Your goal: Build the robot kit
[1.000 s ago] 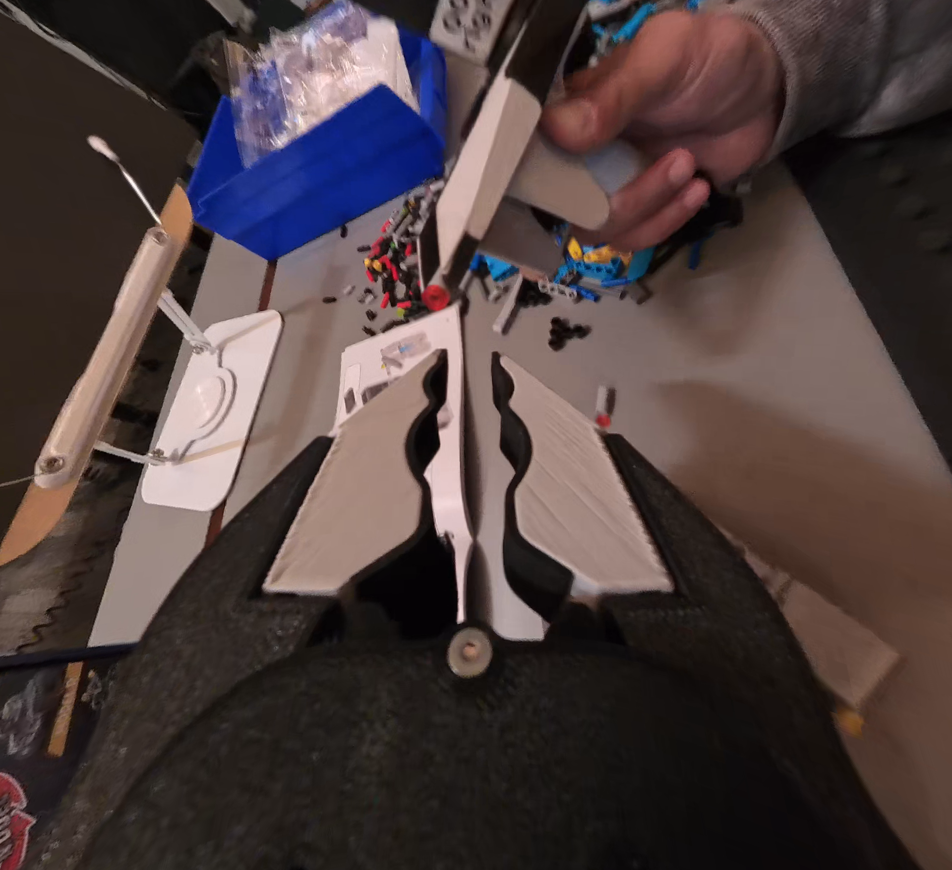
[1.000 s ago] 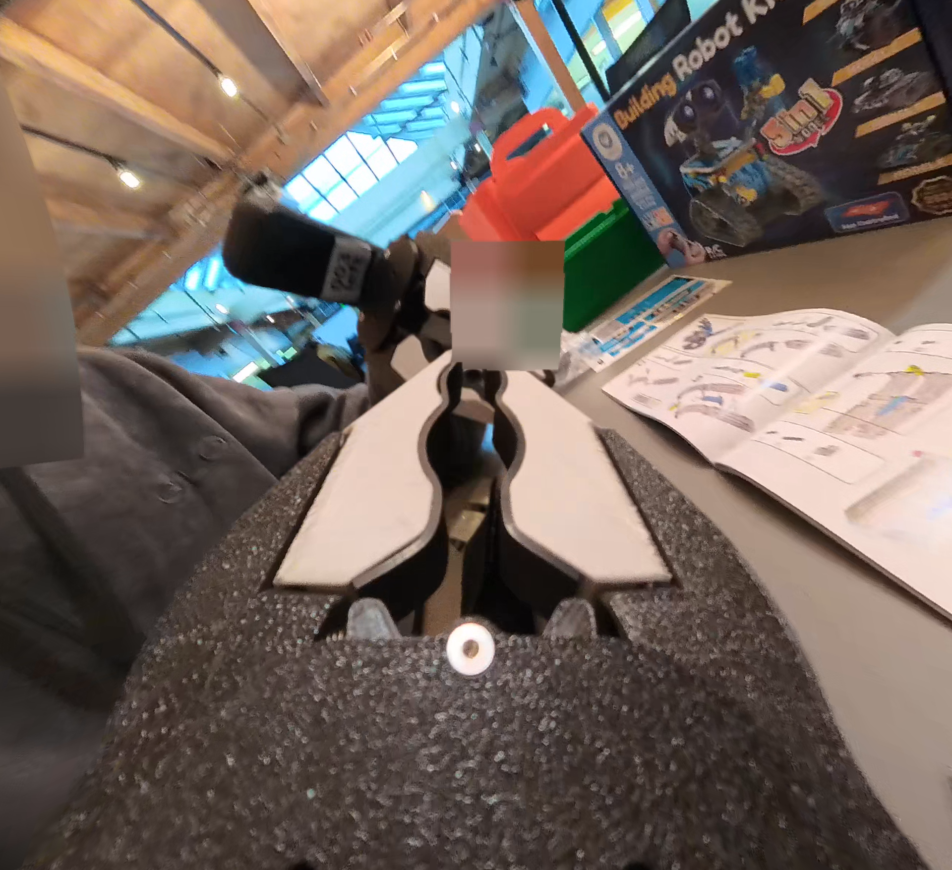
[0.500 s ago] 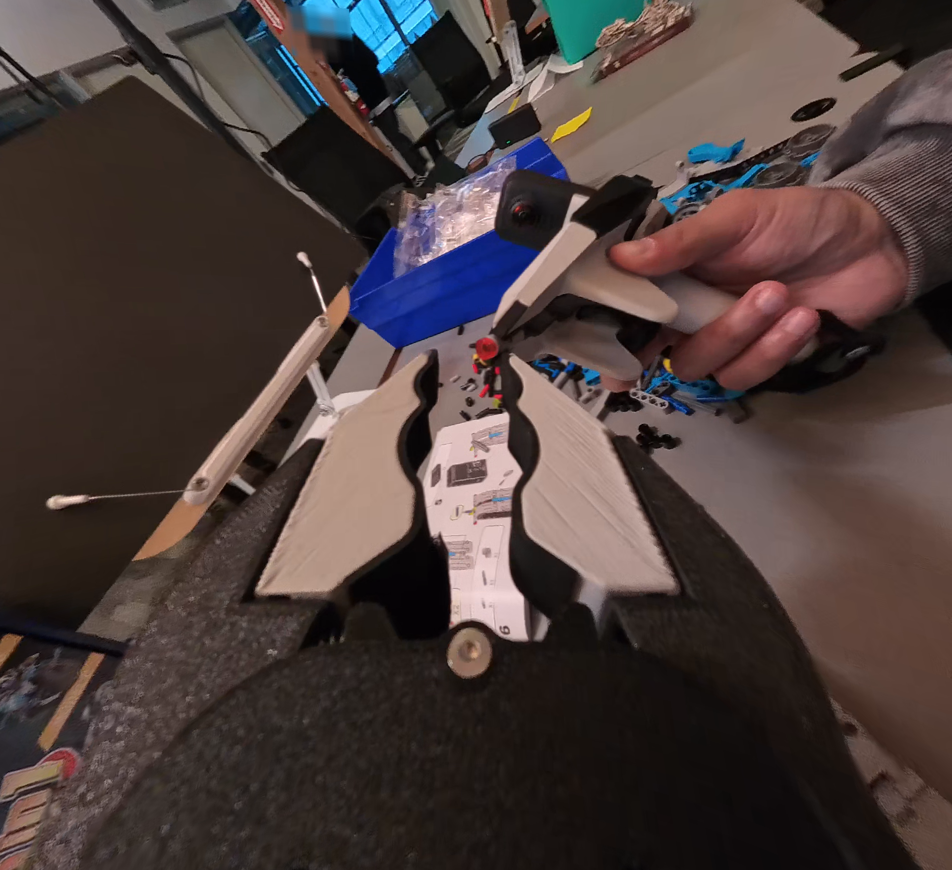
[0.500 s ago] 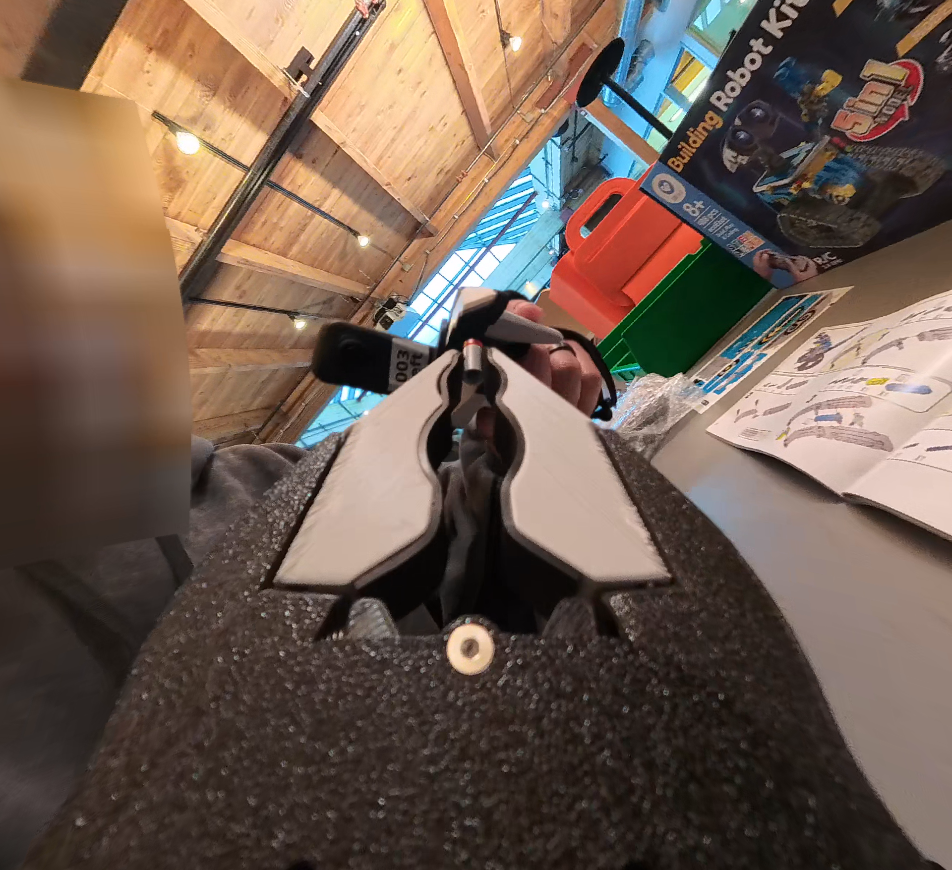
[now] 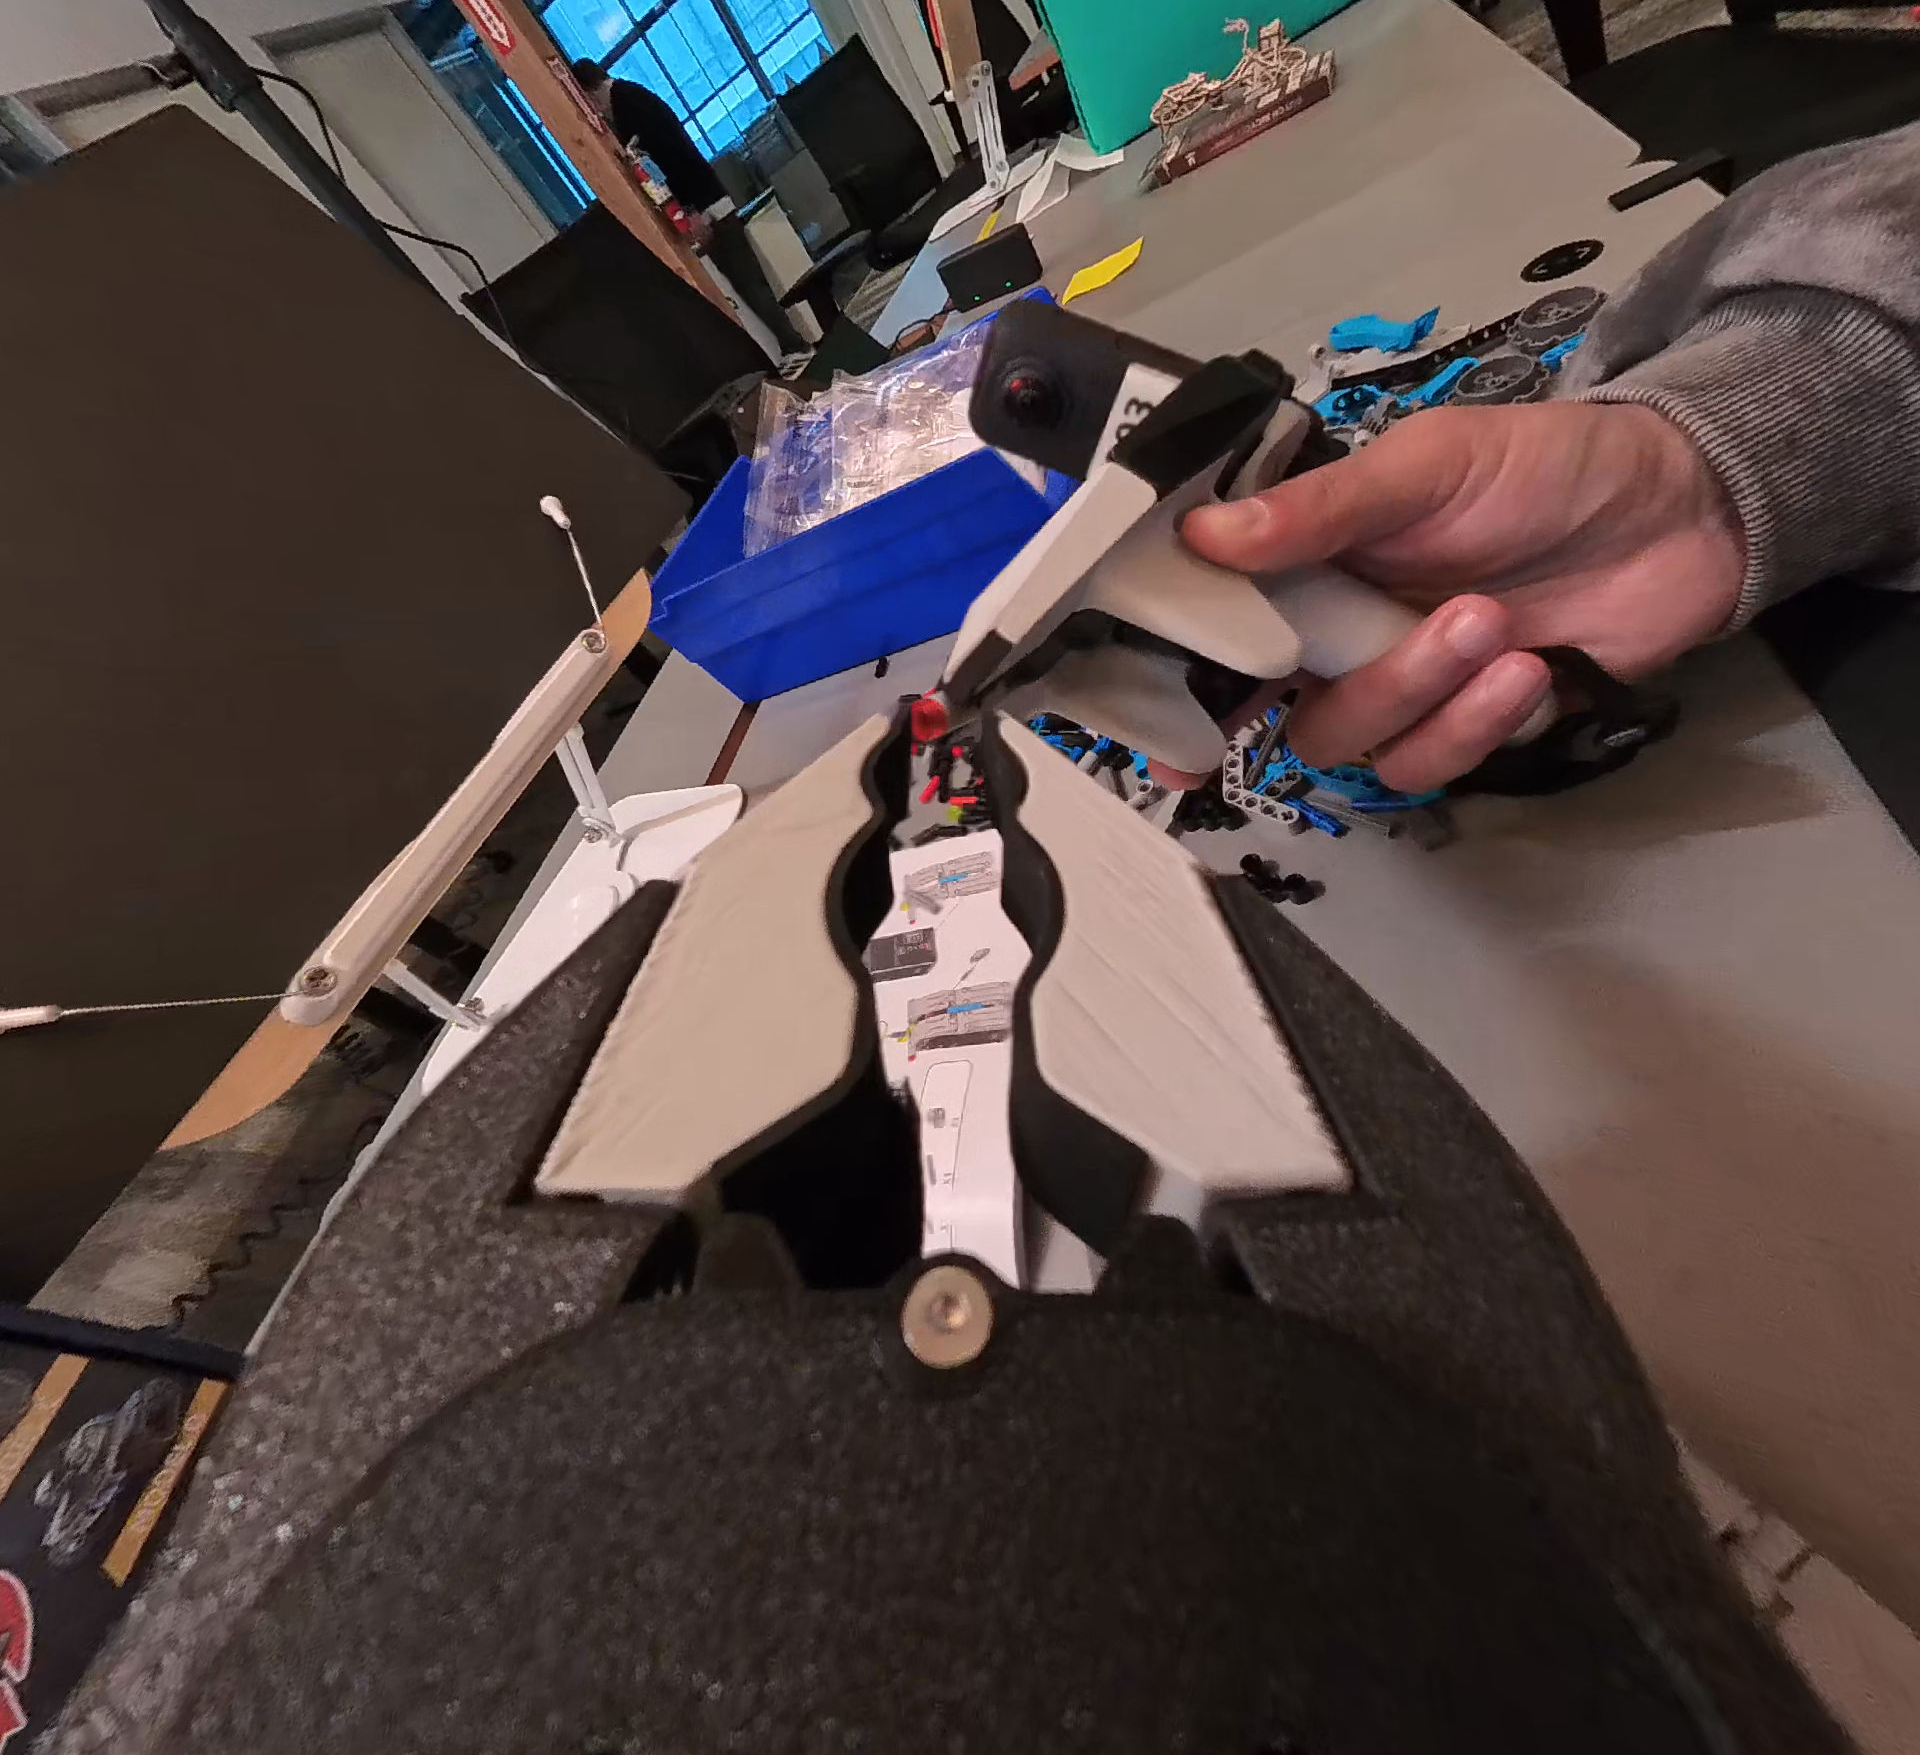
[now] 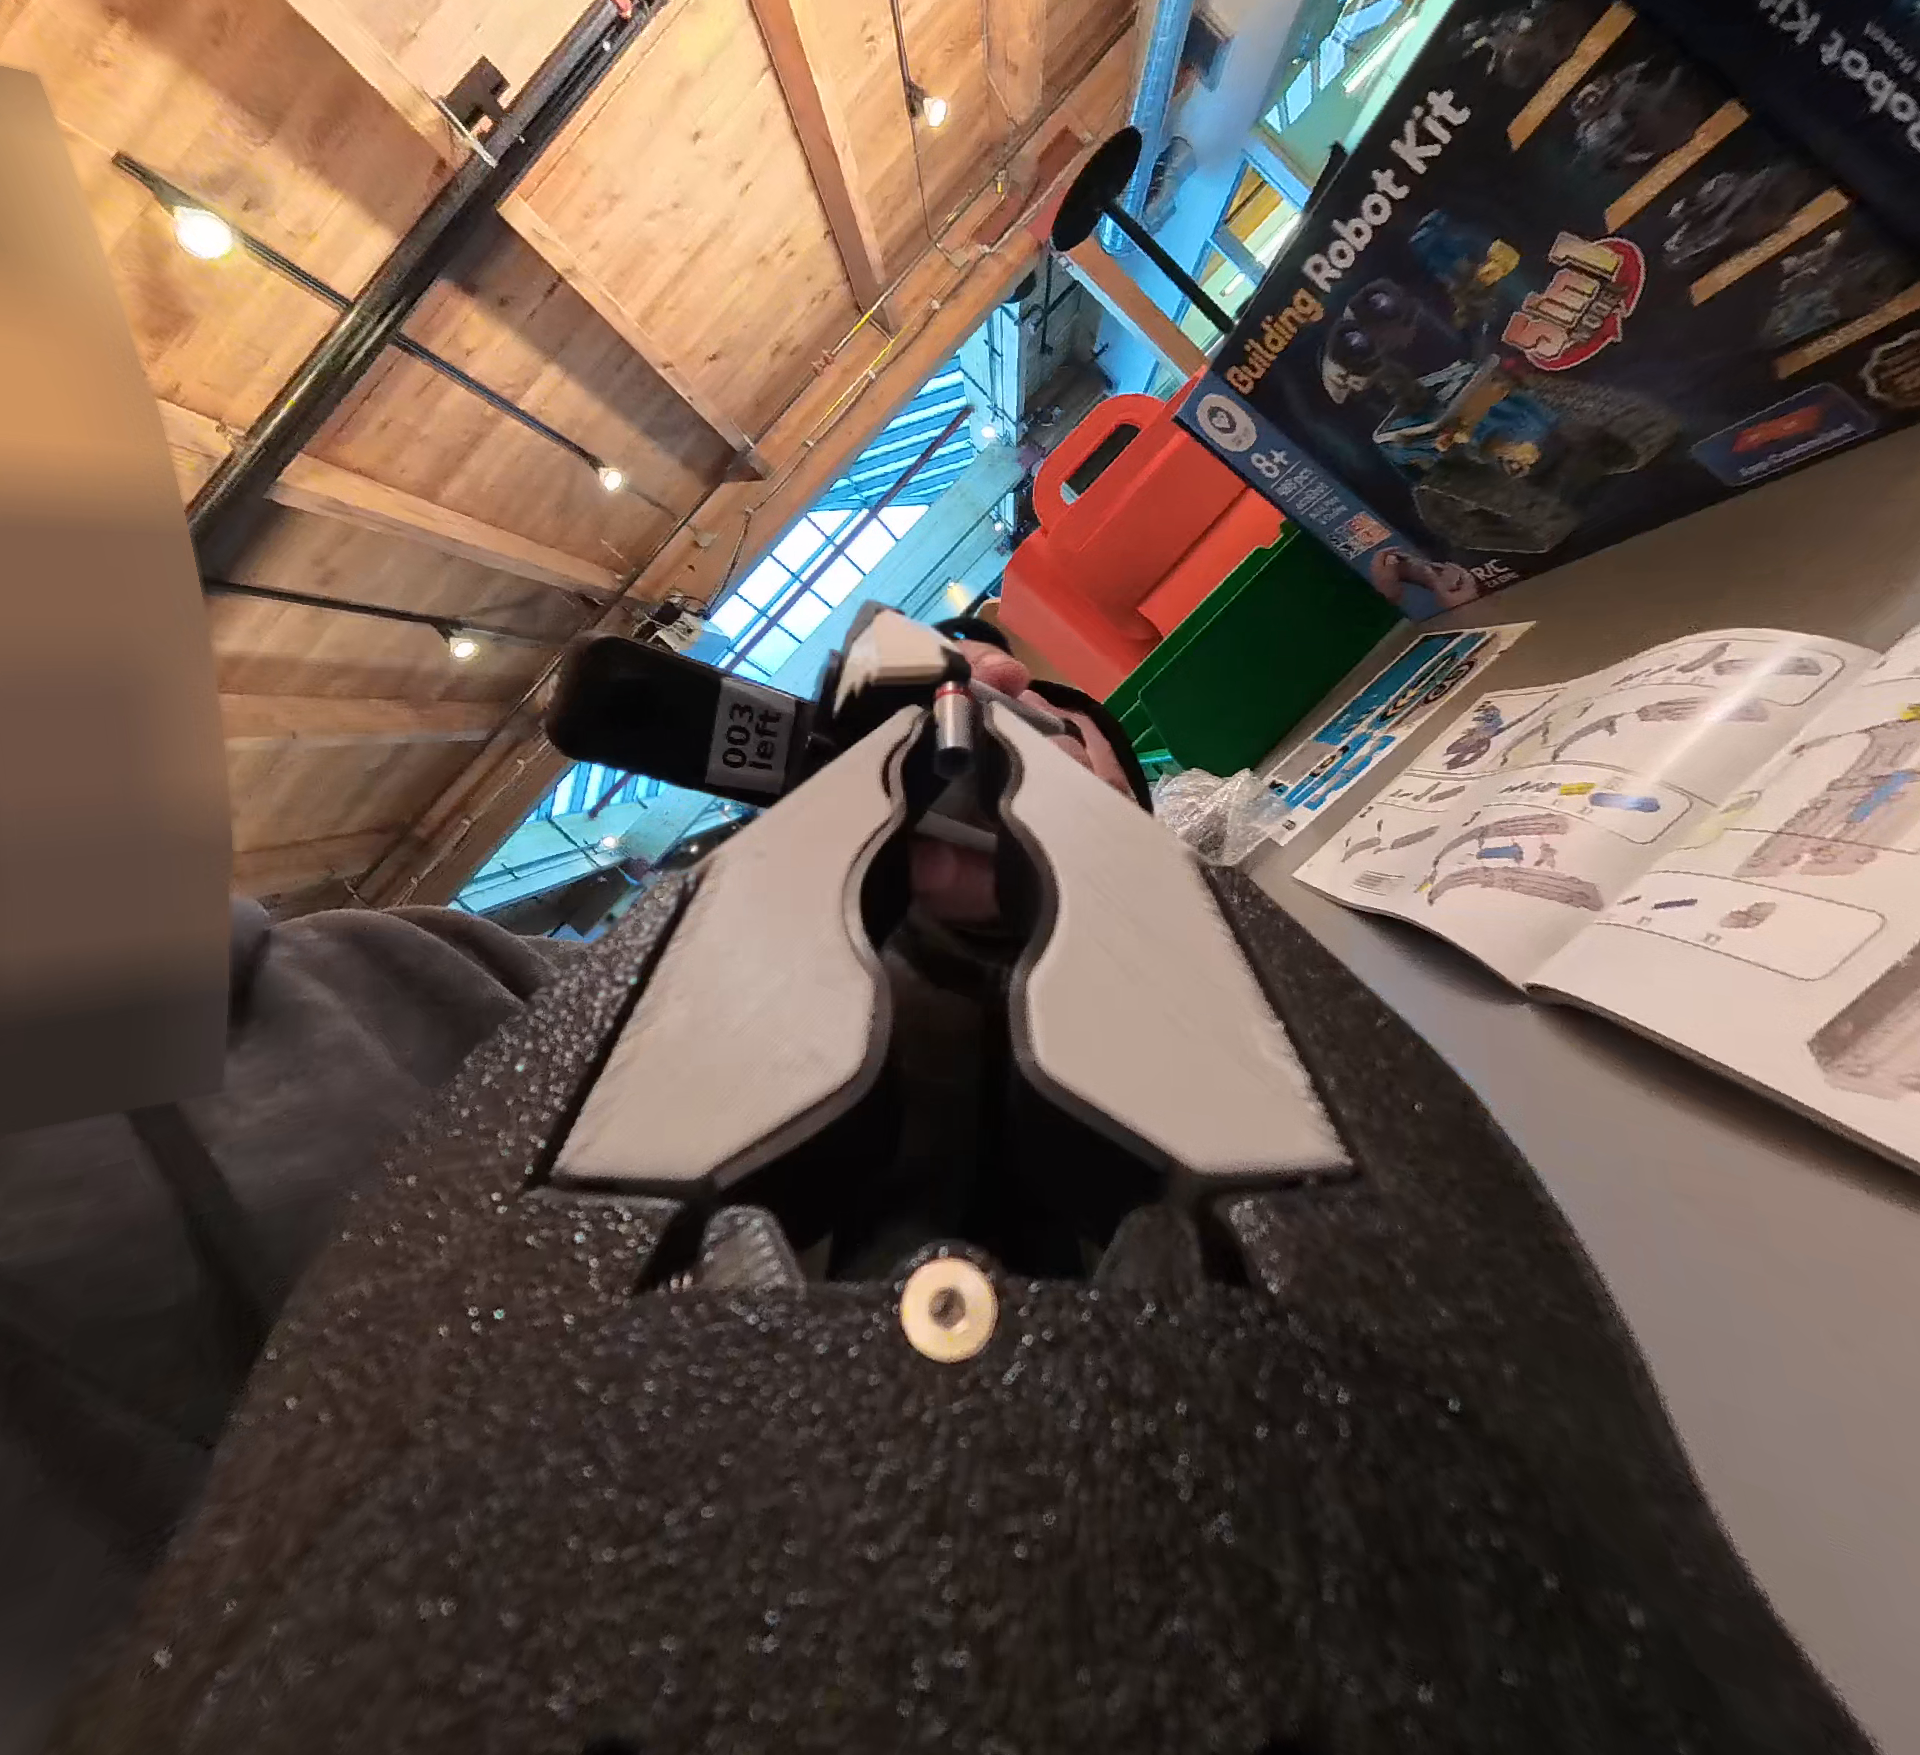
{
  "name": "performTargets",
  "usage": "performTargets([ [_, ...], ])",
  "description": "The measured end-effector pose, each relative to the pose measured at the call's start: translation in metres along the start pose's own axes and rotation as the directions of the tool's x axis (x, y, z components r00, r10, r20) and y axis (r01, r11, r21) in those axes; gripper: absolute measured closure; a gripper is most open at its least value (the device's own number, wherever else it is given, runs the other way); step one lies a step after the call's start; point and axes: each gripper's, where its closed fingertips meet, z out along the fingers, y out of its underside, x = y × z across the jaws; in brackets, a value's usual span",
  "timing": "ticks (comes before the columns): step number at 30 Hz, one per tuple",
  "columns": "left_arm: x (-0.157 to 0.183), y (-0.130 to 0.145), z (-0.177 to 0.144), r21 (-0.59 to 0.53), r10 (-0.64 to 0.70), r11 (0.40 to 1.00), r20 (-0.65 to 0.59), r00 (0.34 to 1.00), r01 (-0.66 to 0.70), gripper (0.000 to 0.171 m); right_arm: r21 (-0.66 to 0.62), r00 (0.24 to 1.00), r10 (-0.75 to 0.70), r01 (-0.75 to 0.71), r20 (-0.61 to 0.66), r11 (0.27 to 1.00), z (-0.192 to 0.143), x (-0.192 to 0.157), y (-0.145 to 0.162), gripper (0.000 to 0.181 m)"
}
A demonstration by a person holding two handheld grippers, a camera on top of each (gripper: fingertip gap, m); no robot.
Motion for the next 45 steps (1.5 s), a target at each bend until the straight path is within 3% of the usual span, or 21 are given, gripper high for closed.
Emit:
performTargets([
  [4, 0.002, 0.006, 0.004, -0.04, 0.042, 0.998, 0.021, 0.999, -0.041, 0.153, -0.011, 1.0, -0.002, 0.002, -0.002, 1.0, 0.003, 0.0, 0.003, 0.175],
  [9, -0.004, 0.007, 0.011, -0.065, 0.14, 0.989, 0.173, 0.975, -0.13, 0.148, 0.006, 1.0, 0.0, 0.0, -0.005, 1.0, 0.004, 0.0, 0.002, 0.175],
  [14, -0.013, 0.005, 0.016, -0.095, 0.186, 0.982, 0.327, 0.927, -0.163, 0.147, 0.142, 0.995, 0.095, -0.097, 0.026, 0.985, 0.0, 0.004, -0.01, 0.175],
  [18, -0.01, 0.007, 0.018, -0.072, 0.138, 0.99, 0.291, 0.947, -0.123, 0.153, 0.232, 0.971, 0.21, -0.231, 0.114, 0.945, -0.002, 0.005, -0.013, 0.175],
  [20, -0.01, 0.006, 0.016, -0.056, 0.118, 0.993, 0.263, 0.958, -0.107, 0.155, 0.215, 0.971, 0.208, -0.23, 0.12, 0.949, -0.001, 0.004, -0.012, 0.175],
  [22, -0.014, 0.004, 0.011, -0.043, 0.11, 0.994, 0.253, 0.961, -0.102, 0.171, 0.219, 0.976, 0.186, -0.208, 0.118, 0.953, -0.003, 0.002, -0.015, 0.177],
  [25, -0.024, 0.001, 0.004, -0.021, 0.105, 0.994, 0.262, 0.959, -0.103, 0.171, 0.198, 0.986, 0.162, -0.165, 0.033, 0.966, -0.006, 0.011, -0.012, 0.181],
  [28, -0.025, 0.008, 0.006, -0.051, 0.106, 0.994, 0.252, 0.962, -0.096, 0.171, 0.211, 0.975, 0.211, -0.222, 0.075, 0.952, -0.008, 0.011, -0.015, 0.181],
  [31, -0.021, 0.025, 0.005, -0.104, 0.063, 0.994, 0.181, 0.981, -0.045, 0.171, 0.178, 0.99, 0.141, -0.134, -0.029, 0.975, -0.015, 0.016, -0.017, 0.181],
  [34, -0.03, 0.045, -0.012, -0.15, -0.062, 0.985, 0.129, 0.99, 0.082, 0.171, 0.061, 0.97, -0.115, 0.131, -0.214, 0.989, -0.03, 0.008, -0.028, 0.181],
  [36, -0.018, 0.071, -0.023, -0.263, -0.242, 0.936, -0.002, 0.97, 0.232, 0.168, -0.153, 0.838, -0.349, 0.314, -0.419, 0.937, -0.047, 0.021, -0.026, 0.181],
  [38, -0.013, 0.084, -0.038, -0.285, -0.348, 0.901, -0.024, 0.937, 0.327, 0.165, -0.382, 0.669, -0.541, 0.388, -0.509, 0.839, -0.061, 0.033, -0.014, 0.181],
  [39, -0.001, 0.088, -0.047, -0.321, -0.398, 0.879, -0.086, 0.913, 0.353, 0.162, -0.464, 0.661, -0.578, 0.368, -0.478, 0.805, -0.06, 0.032, 0.002, 0.178],
  [41, 0.009, 0.095, -0.064, -0.351, -0.438, 0.855, -0.095, 0.894, 0.381, 0.159, -0.606, 0.753, -0.569, 0.293, -0.331, 0.739, -0.048, 0.022, 0.056, 0.164],
  [43, 0.018, 0.098, -0.076, -0.351, -0.47, 0.84, -0.093, 0.878, 0.413, 0.158, -0.794, 0.793, -0.588, 0.25, -0.16, 0.554, -0.056, 0.015, 0.116, 0.145],
  [45, 0.03, 0.097, -0.086, -0.349, -0.511, 0.821, -0.098, 0.854, 0.451, 0.158, -0.891, 0.723, -0.687, 0.261, -0.075, 0.372, -0.074, 0.02, 0.143, 0.149],
])
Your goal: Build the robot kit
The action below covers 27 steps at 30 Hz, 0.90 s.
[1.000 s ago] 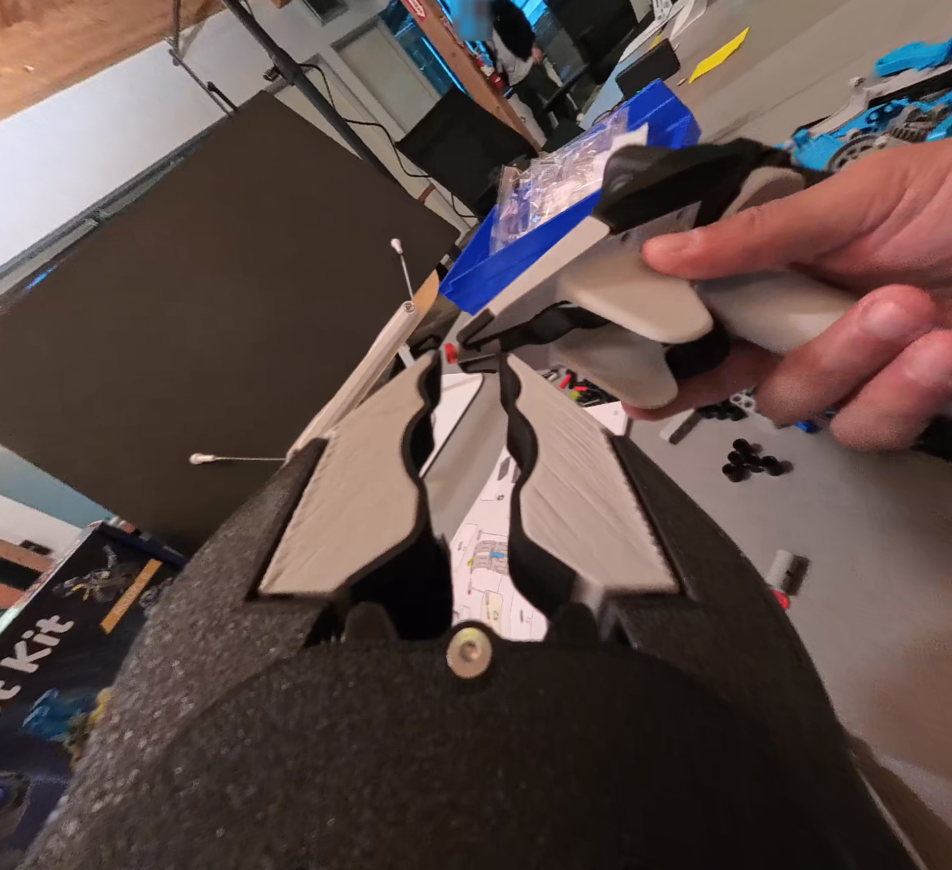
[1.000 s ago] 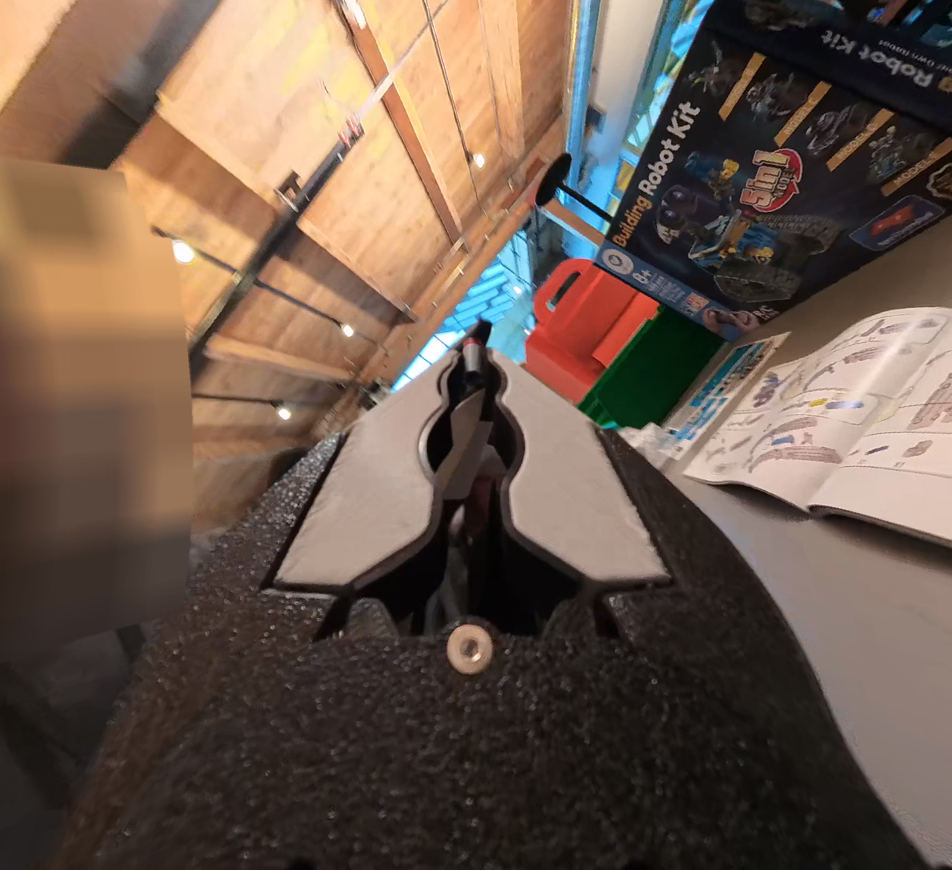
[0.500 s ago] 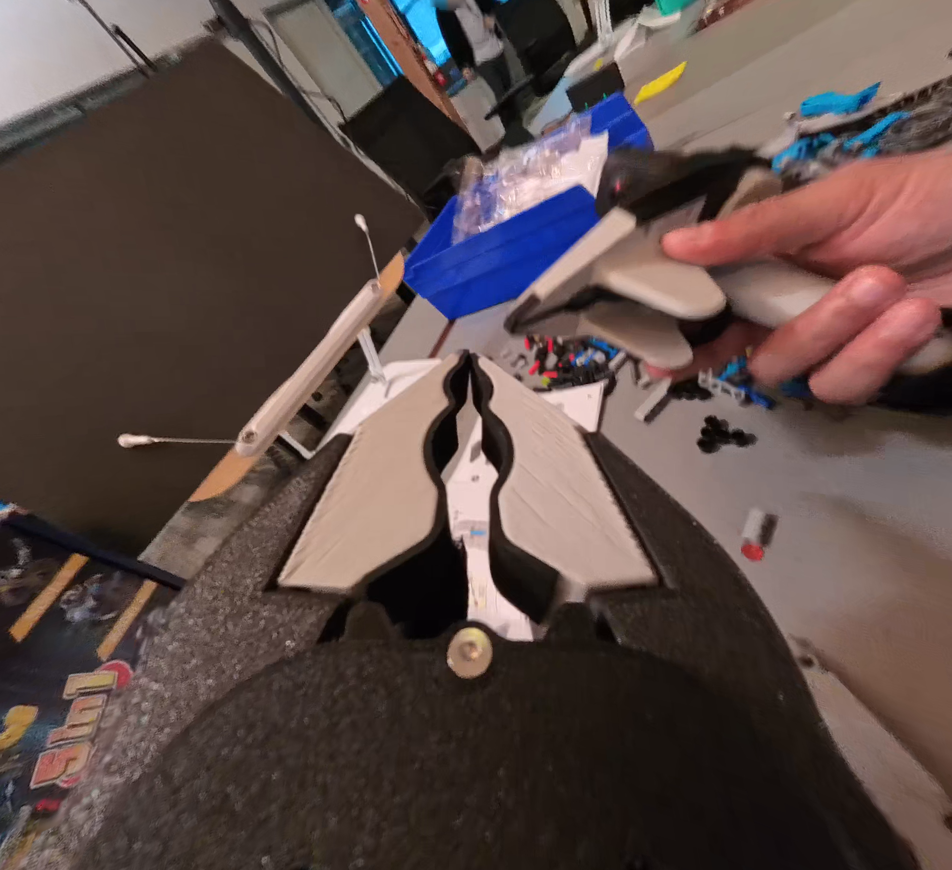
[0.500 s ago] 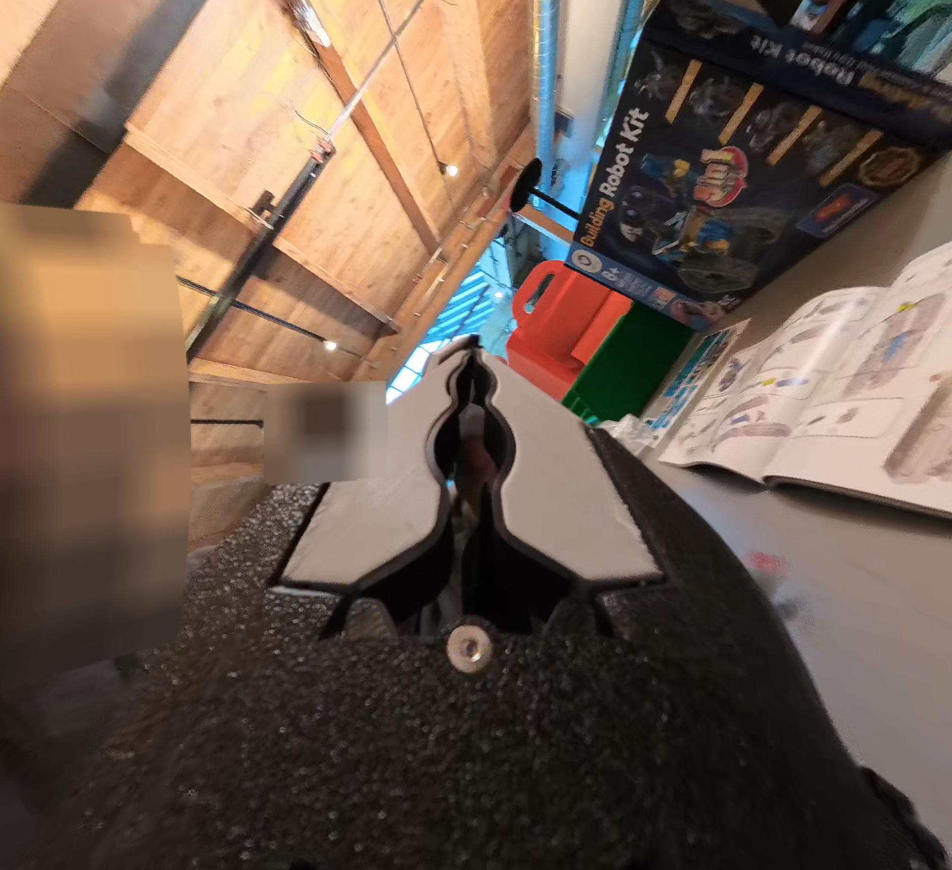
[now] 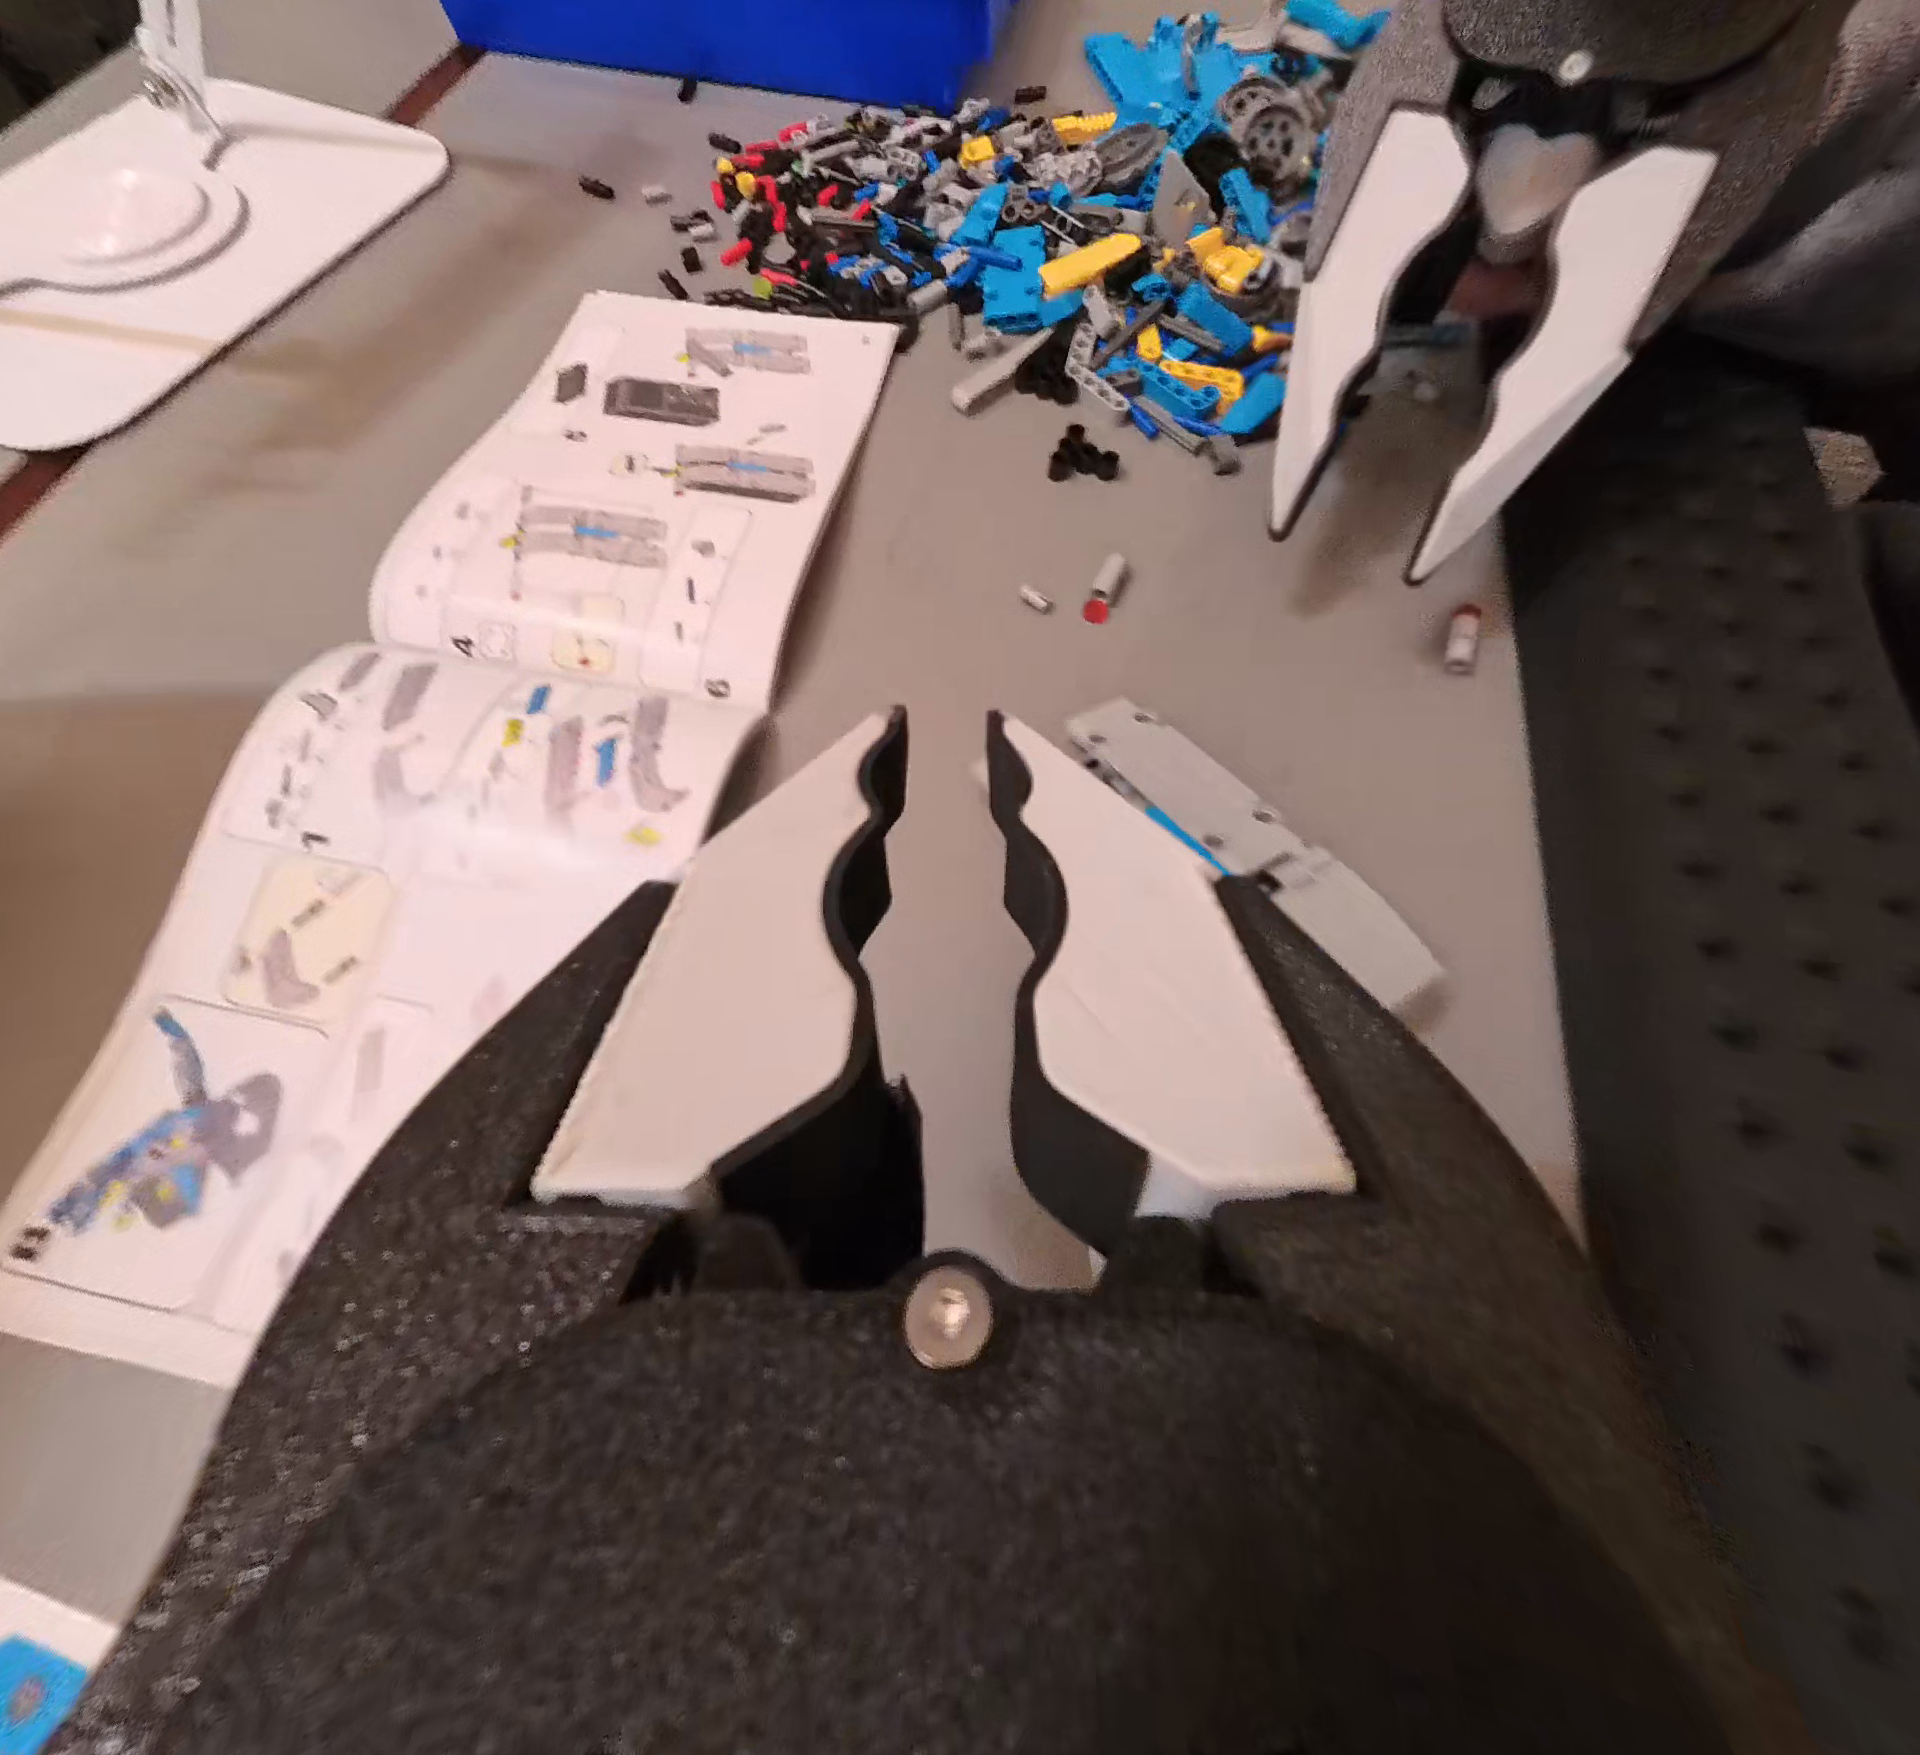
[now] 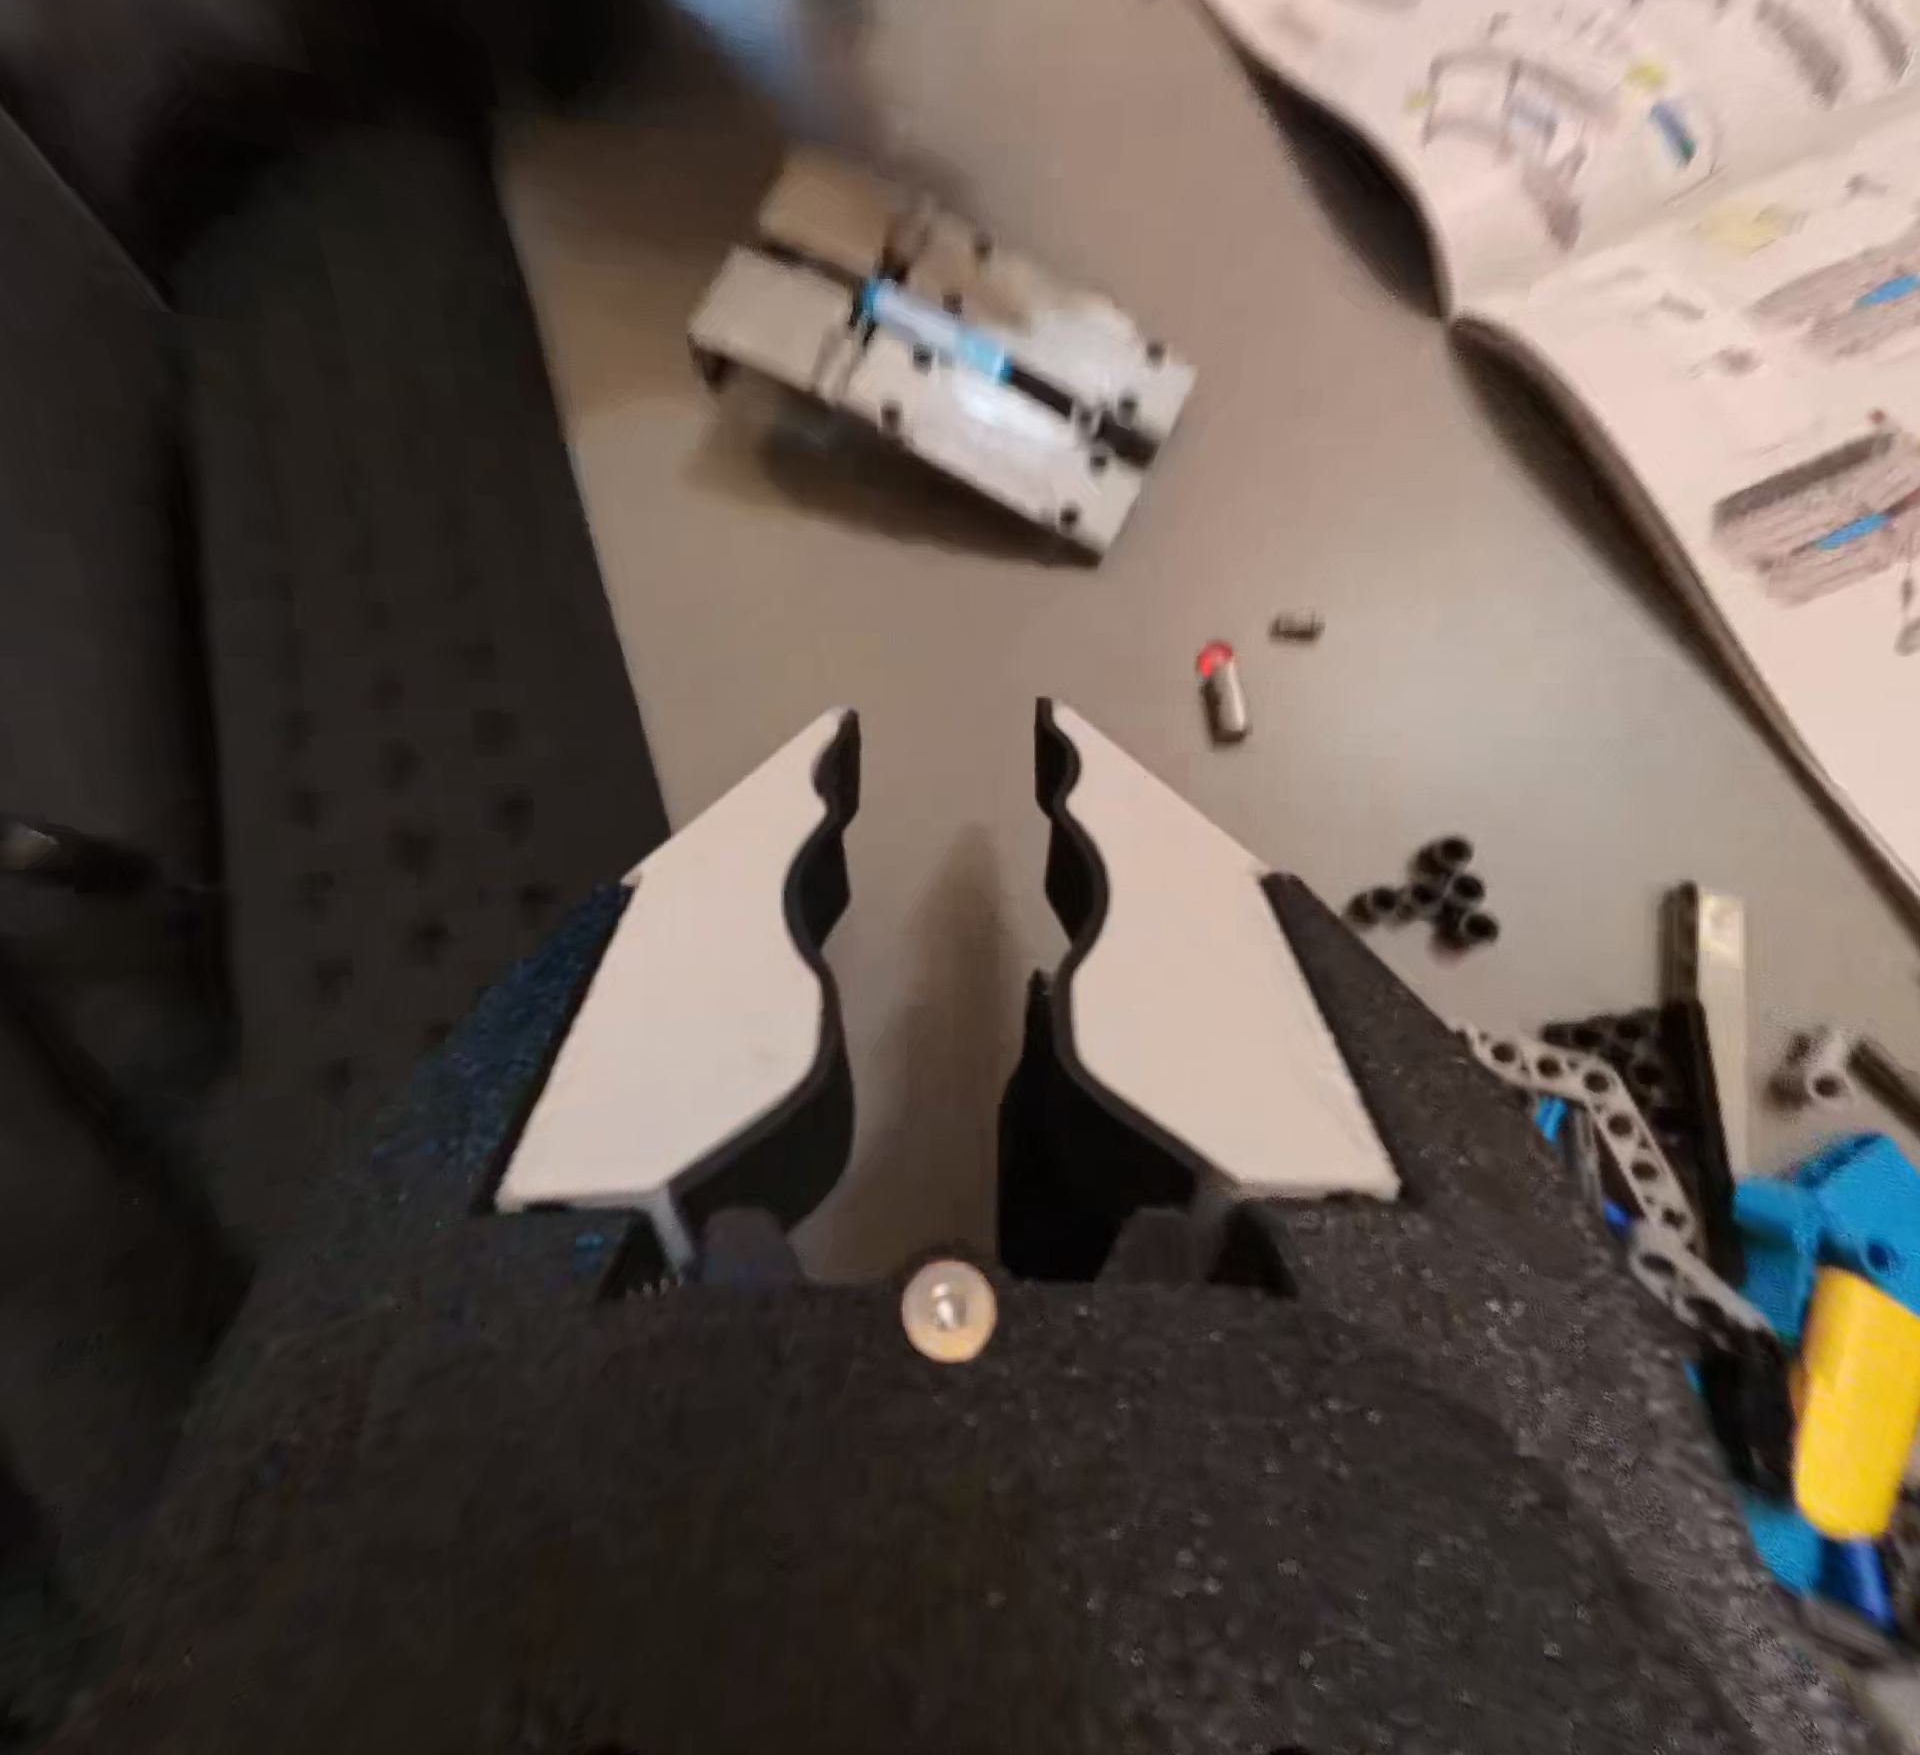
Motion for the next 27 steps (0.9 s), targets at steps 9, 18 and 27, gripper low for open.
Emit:
performTargets([
  [9, 0.067, 0.008, -0.012, -0.049, 0.024, 0.998, -0.05, 0.998, -0.027, 0.158, -0.124, 0.995, 0.053, -0.042, 0.086, 0.991, -0.011, -0.044, 0.042, 0.151],
  [18, 0.129, -0.005, 0.008, -0.082, 0.137, 0.985, -0.152, 0.979, -0.15, 0.156, -0.209, 0.99, -0.14, 0.133, -0.017, 0.969, 0.005, -0.023, 0.045, 0.154],
  [27, 0.138, 0.025, 0.059, -0.253, 0.204, 0.941, -0.1, 0.974, -0.223, 0.156, -0.126, 0.994, -0.109, 0.104, -0.03, 0.987, -0.007, -0.022, 0.038, 0.151],
])
